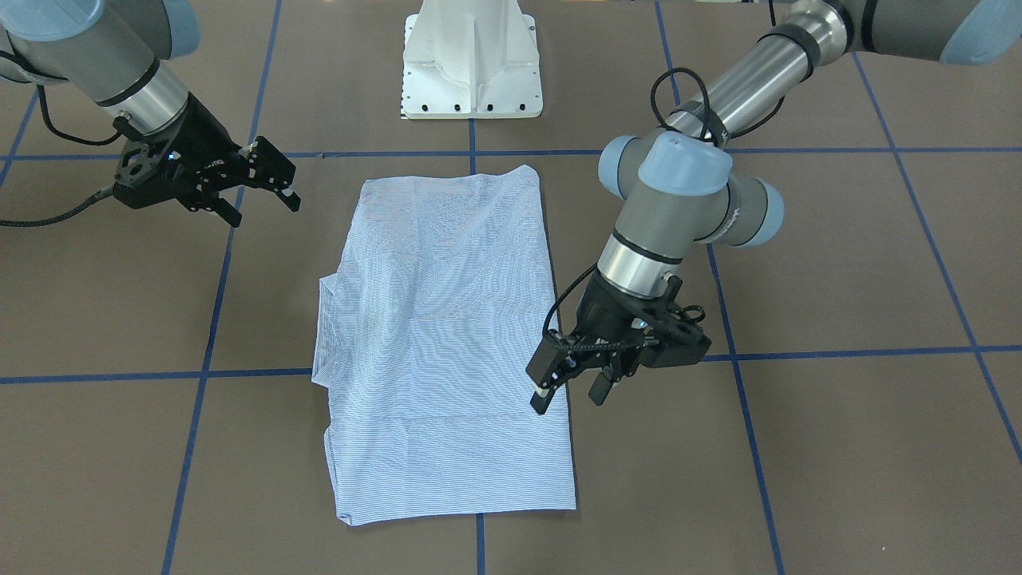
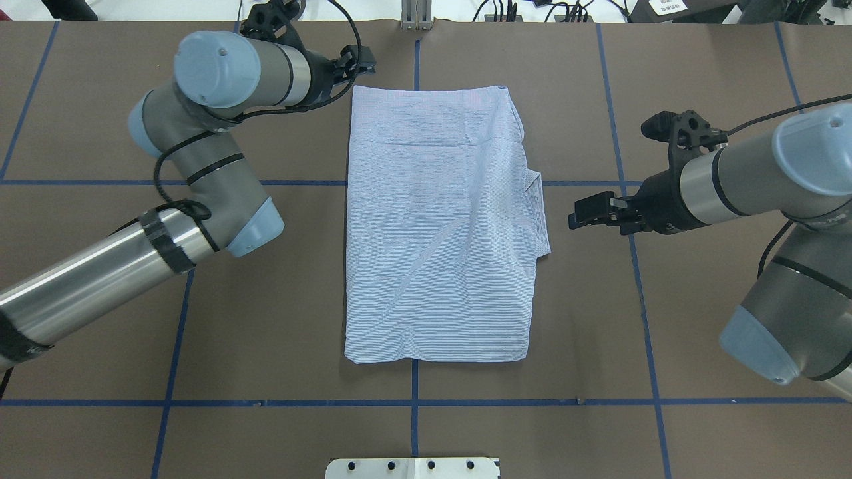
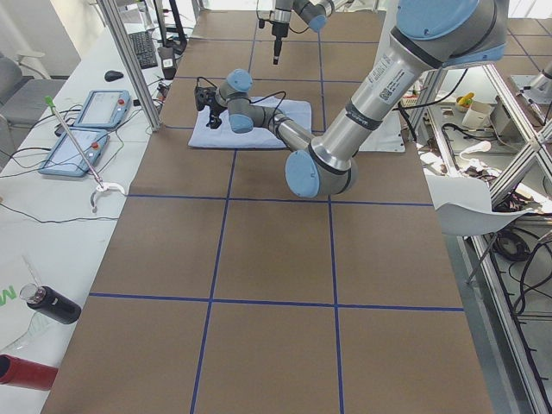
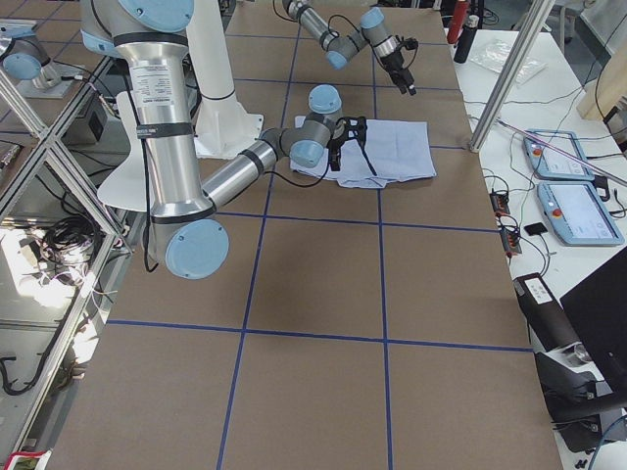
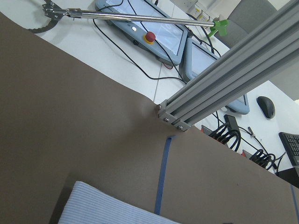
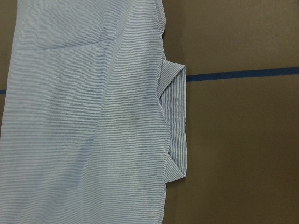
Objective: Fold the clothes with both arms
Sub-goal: 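Release the shirt and hold the left gripper above it, then move the right gripper to the shirt's near edge while the left gripper lowers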
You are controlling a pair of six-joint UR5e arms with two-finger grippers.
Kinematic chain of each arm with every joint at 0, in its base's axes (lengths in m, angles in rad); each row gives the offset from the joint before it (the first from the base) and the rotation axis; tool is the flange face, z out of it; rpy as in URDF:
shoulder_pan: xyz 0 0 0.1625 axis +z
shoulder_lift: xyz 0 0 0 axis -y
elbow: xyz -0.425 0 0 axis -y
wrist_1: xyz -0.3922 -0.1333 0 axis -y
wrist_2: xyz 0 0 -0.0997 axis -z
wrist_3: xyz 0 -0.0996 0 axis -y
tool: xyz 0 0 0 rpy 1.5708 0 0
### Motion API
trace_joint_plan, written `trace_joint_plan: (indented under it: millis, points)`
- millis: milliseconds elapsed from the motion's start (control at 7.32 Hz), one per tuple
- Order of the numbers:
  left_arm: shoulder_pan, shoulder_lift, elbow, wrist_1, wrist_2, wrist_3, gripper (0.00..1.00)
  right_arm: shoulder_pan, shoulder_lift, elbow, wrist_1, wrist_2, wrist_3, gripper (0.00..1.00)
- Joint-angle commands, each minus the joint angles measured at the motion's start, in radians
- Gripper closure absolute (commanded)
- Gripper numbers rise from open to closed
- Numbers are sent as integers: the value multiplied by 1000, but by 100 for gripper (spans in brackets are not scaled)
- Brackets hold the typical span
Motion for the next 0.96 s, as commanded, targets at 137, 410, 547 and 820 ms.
trace_joint_plan:
  millis: [137, 410, 547, 820]
  points:
    - [10, 242, -343, 184, -70, 7, 0, -143, 116, 0, -212, -160, 2, 0]
    - [18, 280, -363, 184, -73, 6, 0, -287, 154, 0, -287, -347, 16, 2]
    - [19, 280, -357, 184, -79, 6, 0, -350, 151, -7, -287, -410, 16, 2]
    - [21, 281, -354, 184, -81, 6, 0, -376, 172, -70, -278, -413, 14, 8]
